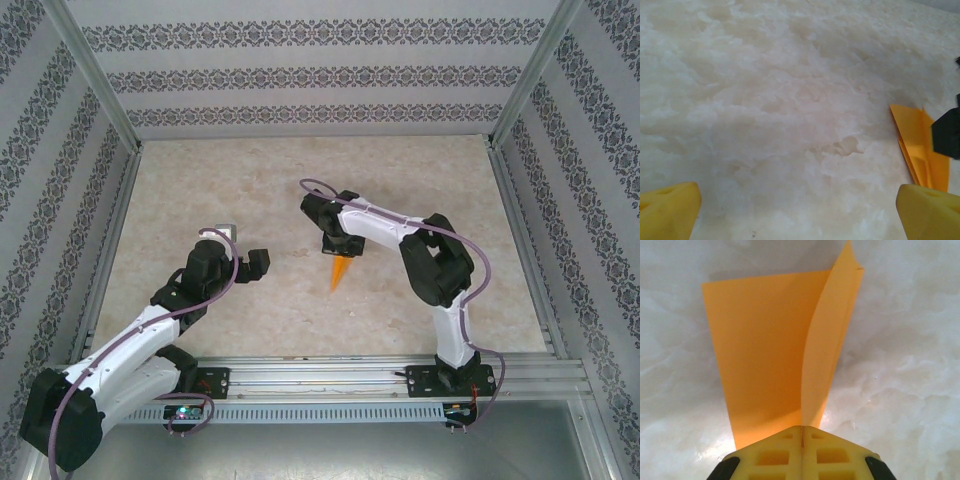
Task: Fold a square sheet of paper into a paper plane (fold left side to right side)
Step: Turn over the paper plane at the center of the table.
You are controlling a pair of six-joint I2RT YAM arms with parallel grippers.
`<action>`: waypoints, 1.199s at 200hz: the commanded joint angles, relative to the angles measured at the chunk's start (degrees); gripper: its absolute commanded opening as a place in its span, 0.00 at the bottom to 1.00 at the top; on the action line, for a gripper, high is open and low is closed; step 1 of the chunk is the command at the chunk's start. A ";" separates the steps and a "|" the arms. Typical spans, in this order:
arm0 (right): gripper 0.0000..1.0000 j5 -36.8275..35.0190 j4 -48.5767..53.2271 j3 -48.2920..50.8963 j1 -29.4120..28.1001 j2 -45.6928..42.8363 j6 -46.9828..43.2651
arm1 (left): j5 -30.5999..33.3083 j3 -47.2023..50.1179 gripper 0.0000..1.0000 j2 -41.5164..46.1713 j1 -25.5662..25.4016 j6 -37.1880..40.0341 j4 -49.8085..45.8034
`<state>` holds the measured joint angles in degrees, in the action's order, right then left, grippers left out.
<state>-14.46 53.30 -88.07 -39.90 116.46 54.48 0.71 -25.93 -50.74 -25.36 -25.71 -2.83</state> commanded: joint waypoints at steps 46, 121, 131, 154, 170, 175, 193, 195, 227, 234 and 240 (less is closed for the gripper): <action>0.00 -1.57 -5.04 5.46 0.32 -15.36 -6.53 | 1.67 -3.76 1.00 0.91 1.74 -4.52 -0.32; 0.00 38.68 -55.38 34.70 12.70 -29.92 -13.78 | -4.48 -4.63 1.00 -2.17 3.63 -14.85 6.15; 0.00 44.04 -60.75 37.24 14.67 -28.99 -13.30 | -5.36 -5.01 1.00 -2.83 3.81 -15.44 6.34; 0.00 52.84 -69.71 40.91 17.25 -25.66 -14.67 | -7.10 -6.42 0.98 -4.77 3.94 -15.68 6.46; 0.00 54.19 -71.22 41.73 17.83 -22.91 -17.62 | -8.44 -7.55 0.96 -6.36 4.03 -15.38 6.60; 0.00 54.72 -71.80 41.90 18.04 -21.70 -18.35 | -8.83 -7.89 0.96 -6.92 4.08 -15.25 6.56; 0.00 56.46 -76.30 43.07 19.11 -17.33 -18.96 | -10.22 -9.05 0.94 -8.93 4.14 -15.16 6.88; 0.00 56.67 -77.02 43.20 19.26 -16.82 -18.79 | -10.38 -9.18 0.94 -9.15 4.13 -15.20 6.94; 0.00 57.52 -83.95 44.54 21.00 -10.56 -16.78 | -12.52 -10.55 0.91 -12.74 4.11 -15.56 7.77; 0.00 56.79 -83.97 44.78 20.98 -10.03 -17.18 | -13.07 -10.77 0.90 -13.36 4.16 -15.68 7.92; 0.00 56.12 -83.97 44.99 21.00 -9.73 -17.36 | -13.52 -10.96 0.90 -13.94 4.14 -15.67 8.02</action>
<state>40.16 -24.16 -44.10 -19.44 105.36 38.41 -9.93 -35.09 -62.98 -22.00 -40.66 2.61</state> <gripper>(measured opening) 0.057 0.905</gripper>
